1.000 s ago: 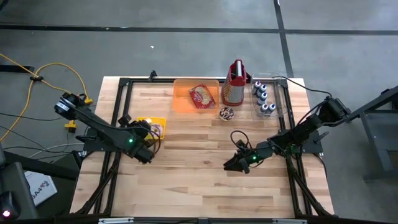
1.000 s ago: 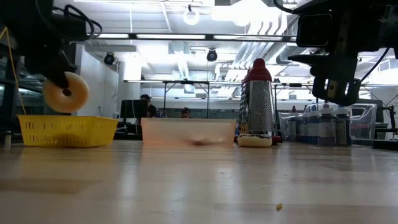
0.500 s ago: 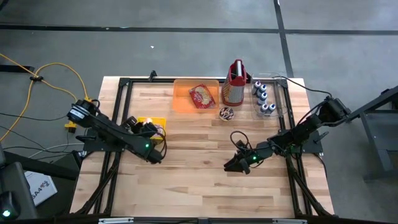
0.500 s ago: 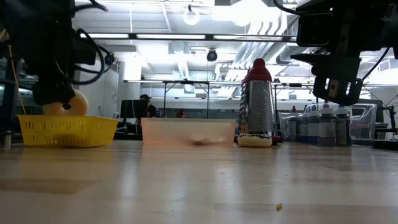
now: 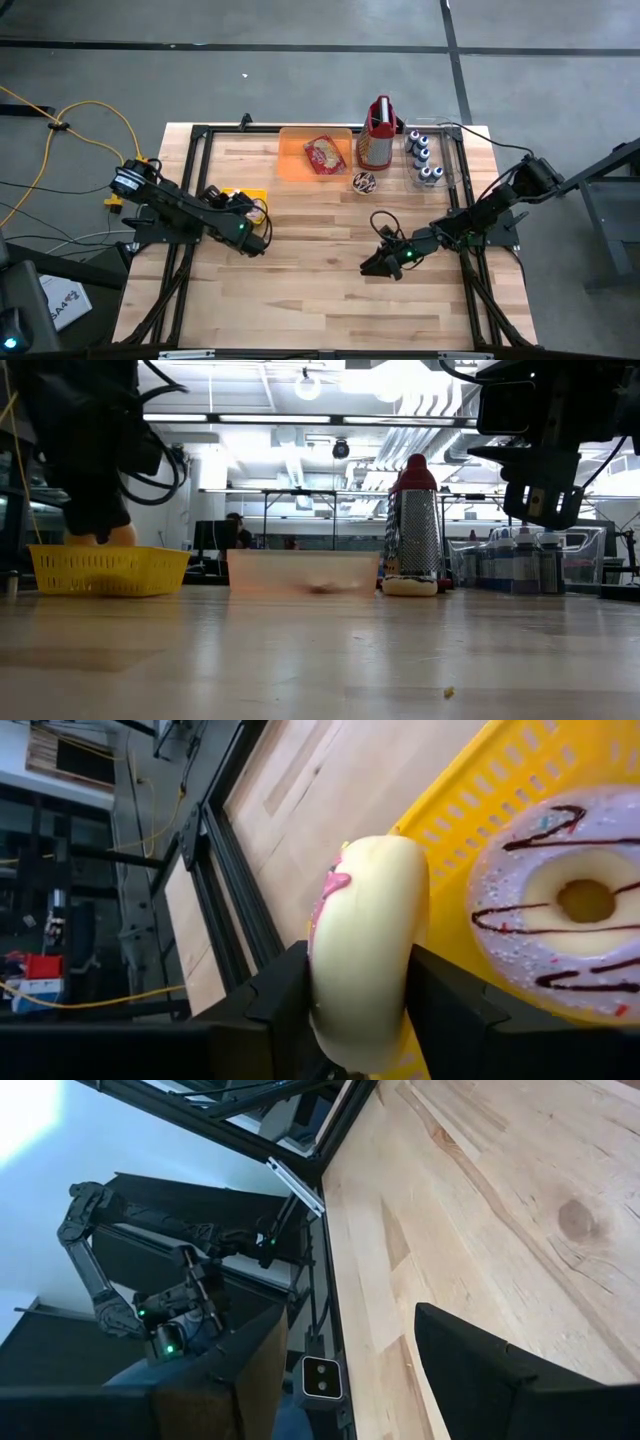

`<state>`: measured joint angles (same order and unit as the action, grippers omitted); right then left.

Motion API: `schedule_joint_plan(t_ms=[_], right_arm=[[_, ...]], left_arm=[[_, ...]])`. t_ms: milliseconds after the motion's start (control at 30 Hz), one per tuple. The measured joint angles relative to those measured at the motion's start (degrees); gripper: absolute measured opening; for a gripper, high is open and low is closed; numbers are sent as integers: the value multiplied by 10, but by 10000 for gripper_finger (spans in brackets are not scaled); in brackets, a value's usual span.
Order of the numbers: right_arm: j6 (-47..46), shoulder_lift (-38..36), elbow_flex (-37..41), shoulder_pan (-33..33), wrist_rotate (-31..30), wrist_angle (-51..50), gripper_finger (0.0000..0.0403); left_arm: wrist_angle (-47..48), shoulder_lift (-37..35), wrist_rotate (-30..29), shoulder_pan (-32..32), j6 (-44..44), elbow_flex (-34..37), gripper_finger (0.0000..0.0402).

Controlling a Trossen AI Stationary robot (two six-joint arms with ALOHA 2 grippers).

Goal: Pick & Place Food Item
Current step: Put the pink donut into the yellow bin

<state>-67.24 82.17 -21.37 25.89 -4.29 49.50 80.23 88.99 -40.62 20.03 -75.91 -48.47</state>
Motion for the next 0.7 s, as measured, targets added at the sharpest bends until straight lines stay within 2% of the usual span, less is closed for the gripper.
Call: schedule_joint_plan(t_ms=[467, 700], right_arm=[[0, 0, 0, 0, 3, 0, 207], [0, 0, 0, 0, 13, 0, 207]], left_arm=[[-22, 0, 18, -13, 2, 0, 159], [-21, 0, 16, -27, 45, -10, 159]])
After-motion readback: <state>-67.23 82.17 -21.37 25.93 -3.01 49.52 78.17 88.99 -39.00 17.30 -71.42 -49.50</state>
